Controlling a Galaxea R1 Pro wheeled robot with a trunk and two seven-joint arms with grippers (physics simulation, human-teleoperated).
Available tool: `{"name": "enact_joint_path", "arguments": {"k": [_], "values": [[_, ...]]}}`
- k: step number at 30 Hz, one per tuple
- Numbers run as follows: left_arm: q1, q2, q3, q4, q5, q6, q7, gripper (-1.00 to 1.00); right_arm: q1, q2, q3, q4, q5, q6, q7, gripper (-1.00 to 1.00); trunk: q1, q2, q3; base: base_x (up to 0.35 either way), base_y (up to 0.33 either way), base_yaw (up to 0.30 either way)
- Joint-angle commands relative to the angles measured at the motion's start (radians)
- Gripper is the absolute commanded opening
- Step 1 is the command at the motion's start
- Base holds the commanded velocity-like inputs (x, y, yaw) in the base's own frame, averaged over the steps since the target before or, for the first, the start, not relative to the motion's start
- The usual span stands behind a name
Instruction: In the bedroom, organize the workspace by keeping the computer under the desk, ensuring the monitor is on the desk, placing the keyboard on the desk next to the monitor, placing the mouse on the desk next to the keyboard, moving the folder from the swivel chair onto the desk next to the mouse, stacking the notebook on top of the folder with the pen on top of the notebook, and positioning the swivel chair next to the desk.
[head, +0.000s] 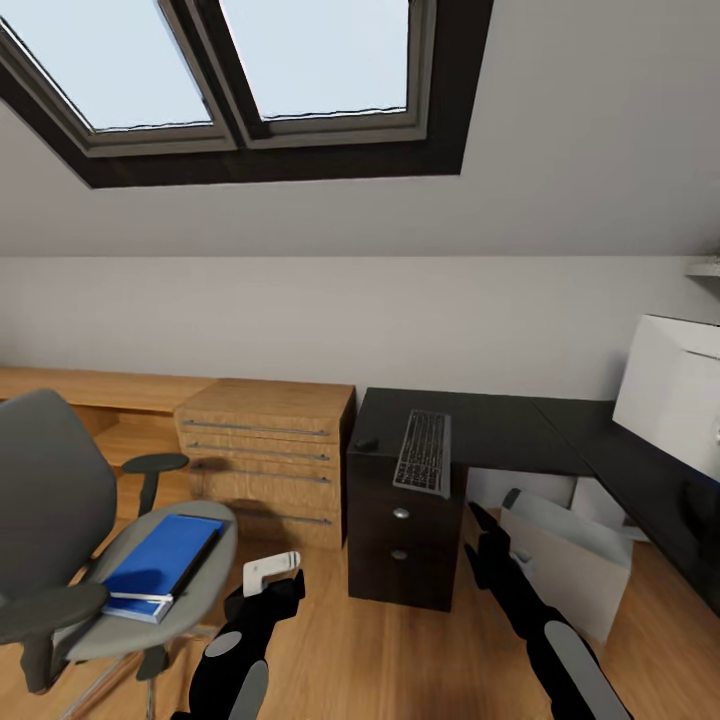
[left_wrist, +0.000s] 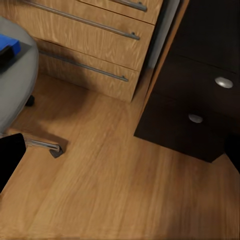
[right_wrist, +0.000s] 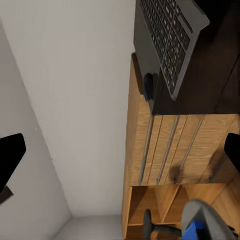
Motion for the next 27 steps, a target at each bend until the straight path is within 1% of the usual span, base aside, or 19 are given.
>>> {"name": "enact_joint_path", "arguments": {"k": [1, 3, 14, 27], "values": [[-0.001, 0.000, -0.001, -0.001, 0.010, 0.002, 0.009, 1.00, -0.001, 0.000, 0.001, 0.000, -0.009, 0.000, 0.002, 1.00, -0.001, -0.001, -0.001, -0.217, 0.000, 0.000], [-0.001, -0.001, -0.001, -0.001, 0.009, 0.002, 0.009, 1.00, 0.000, 0.002, 0.001, -0.004, -0.009, -0.002, 0.002, 1.00, -0.001, -0.001, -0.001, -0.122, 0.000, 0.000], [-0.001, -0.004, -0.005, -0.001, 0.008, 0.002, 0.012, 1.00, 0.000, 0.000, 0.000, -0.007, -0.011, -0.003, 0.005, 1.00, -0.043, 0.076, 0.033, -0.033, -0.008, 0.000], [-0.001, -0.005, -0.006, -0.001, 0.006, 0.007, 0.013, 1.00, 0.000, 0.000, 0.000, -0.008, -0.009, -0.004, 0.003, 1.00, -0.093, 0.167, 0.073, -0.252, -0.200, 0.006]]}}
